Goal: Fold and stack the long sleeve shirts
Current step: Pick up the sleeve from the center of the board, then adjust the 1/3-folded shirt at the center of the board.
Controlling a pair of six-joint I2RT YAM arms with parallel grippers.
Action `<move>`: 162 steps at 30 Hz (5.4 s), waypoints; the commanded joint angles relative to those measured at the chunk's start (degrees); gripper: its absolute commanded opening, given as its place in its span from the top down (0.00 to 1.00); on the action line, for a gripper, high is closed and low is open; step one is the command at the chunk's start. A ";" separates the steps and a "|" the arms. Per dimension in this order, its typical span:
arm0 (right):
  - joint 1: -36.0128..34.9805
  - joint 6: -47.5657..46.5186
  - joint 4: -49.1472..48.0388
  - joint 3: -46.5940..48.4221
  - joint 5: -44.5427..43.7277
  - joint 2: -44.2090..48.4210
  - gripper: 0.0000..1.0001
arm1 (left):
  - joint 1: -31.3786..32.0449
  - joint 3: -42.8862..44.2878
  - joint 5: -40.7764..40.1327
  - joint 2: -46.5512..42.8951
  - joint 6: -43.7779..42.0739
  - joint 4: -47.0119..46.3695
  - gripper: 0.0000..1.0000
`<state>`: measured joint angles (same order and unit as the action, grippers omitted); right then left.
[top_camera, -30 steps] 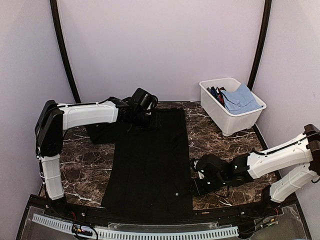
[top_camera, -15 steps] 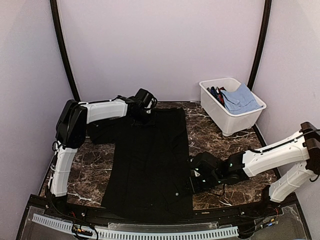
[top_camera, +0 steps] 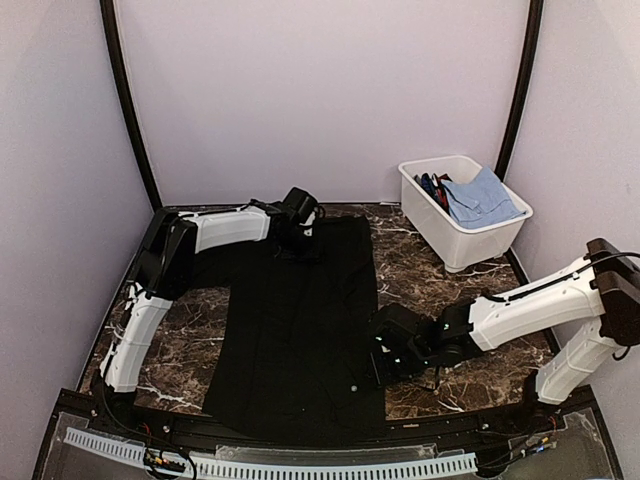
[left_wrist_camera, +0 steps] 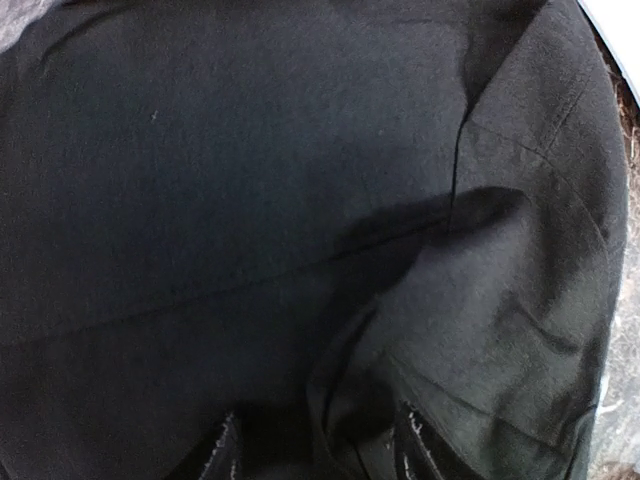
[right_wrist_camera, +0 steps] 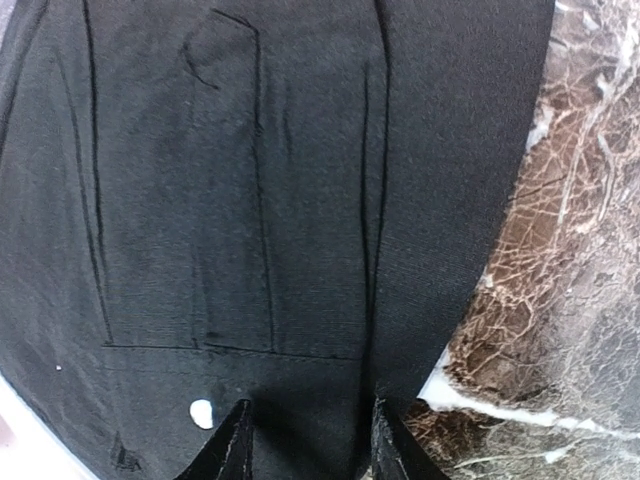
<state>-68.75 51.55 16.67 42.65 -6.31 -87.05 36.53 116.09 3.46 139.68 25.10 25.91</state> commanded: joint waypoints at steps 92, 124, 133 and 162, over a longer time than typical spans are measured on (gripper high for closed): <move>6.99 -5.32 0.69 13.05 13.10 0.98 1.00 | -3.98 12.86 -8.09 -0.21 -4.30 6.75 0.95; 18.86 -20.20 6.33 48.02 15.84 -9.78 1.00 | -6.25 -61.48 12.41 -48.88 18.95 -24.25 0.41; 21.75 -26.12 7.64 68.79 16.88 -20.56 1.00 | 4.11 -67.01 1.53 -47.18 23.18 -34.94 0.32; 24.36 -25.16 6.93 68.31 13.20 -19.19 1.00 | 7.89 -50.30 -20.50 -33.79 21.23 -32.74 0.85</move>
<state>-44.71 26.74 24.05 114.37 9.21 -110.21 44.23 63.16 -13.23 106.30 48.95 -9.23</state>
